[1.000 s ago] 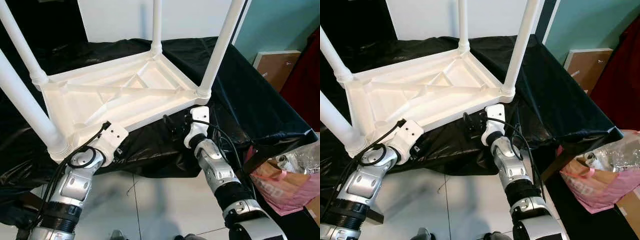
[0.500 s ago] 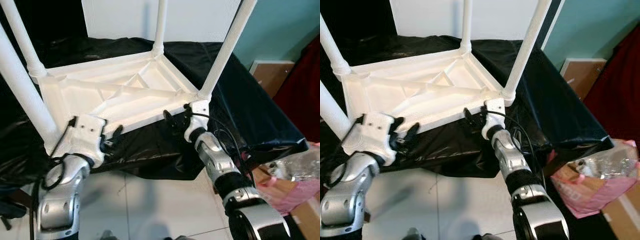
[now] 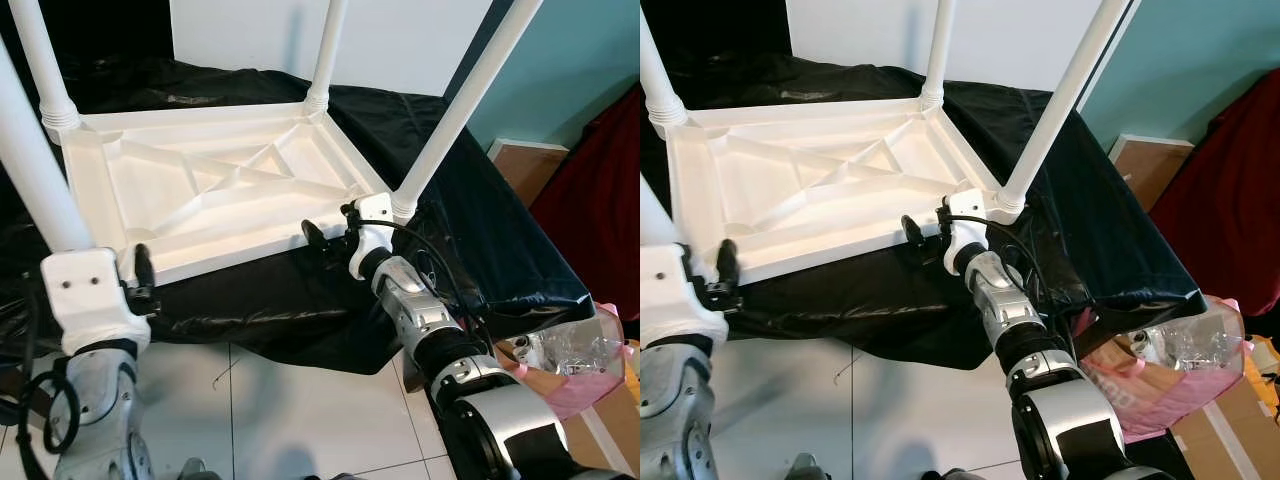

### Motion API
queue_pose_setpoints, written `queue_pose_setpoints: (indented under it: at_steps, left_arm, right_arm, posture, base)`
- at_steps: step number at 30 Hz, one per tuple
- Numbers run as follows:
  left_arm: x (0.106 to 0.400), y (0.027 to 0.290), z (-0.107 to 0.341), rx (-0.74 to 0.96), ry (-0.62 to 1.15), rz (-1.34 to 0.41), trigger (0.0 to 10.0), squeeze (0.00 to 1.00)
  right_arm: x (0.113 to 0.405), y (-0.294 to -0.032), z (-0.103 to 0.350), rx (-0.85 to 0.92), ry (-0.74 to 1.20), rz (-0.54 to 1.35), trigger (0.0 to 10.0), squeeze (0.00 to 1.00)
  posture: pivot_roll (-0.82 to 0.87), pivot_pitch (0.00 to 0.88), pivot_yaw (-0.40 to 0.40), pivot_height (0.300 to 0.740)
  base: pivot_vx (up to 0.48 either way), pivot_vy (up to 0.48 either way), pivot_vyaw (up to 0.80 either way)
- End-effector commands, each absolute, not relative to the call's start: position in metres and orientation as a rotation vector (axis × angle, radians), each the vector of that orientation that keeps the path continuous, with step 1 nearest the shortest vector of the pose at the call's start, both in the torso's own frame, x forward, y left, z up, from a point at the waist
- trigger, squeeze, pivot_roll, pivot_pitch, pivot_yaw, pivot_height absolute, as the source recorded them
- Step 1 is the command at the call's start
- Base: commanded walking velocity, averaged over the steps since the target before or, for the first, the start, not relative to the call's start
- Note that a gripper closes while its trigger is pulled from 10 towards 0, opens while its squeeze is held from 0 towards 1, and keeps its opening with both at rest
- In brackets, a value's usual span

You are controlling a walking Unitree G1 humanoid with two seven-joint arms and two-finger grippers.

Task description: Building children table

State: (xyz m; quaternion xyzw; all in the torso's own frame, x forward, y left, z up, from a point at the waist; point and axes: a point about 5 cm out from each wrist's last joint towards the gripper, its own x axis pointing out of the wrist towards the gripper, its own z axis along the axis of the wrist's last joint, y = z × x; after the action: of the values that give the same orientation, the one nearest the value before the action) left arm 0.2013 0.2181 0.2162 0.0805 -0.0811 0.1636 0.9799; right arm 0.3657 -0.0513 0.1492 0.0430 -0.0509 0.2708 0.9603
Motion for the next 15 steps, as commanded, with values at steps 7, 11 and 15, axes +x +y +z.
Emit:
queue_pose_setpoints:
  at_steps: [7, 11, 15]
  left_arm:
    - [0.183, 0.229, 0.219, 0.206, -0.097, 0.472, 10.0, 0.0]
    - [0.178, 0.239, 0.216, 0.243, -0.023, 0.524, 10.0, 0.0]
    - [0.175, 0.259, 0.22, 0.303, 0.0, 0.624, 10.0, 0.0]
  right_arm:
    - [0.365, -0.055, 0.142, 0.088, -0.088, 0.536, 10.0, 0.0]
    - [0.365, -0.055, 0.14, 0.094, -0.086, 0.531, 10.0, 0.0]
    - [0.364, -0.053, 0.139, 0.103, -0.088, 0.526, 10.0, 0.0]
  posture:
    - [0.34, 0.078, -0.226, 0.74]
    - [0.34, 0.076, -0.216, 0.74]
    - [0.35, 0.075, -0.204, 0.74]
  base:
    - [0.0, 0.0, 0.0]
    - [0.0, 0.0, 0.0]
    - [0.0, 0.0, 0.0]
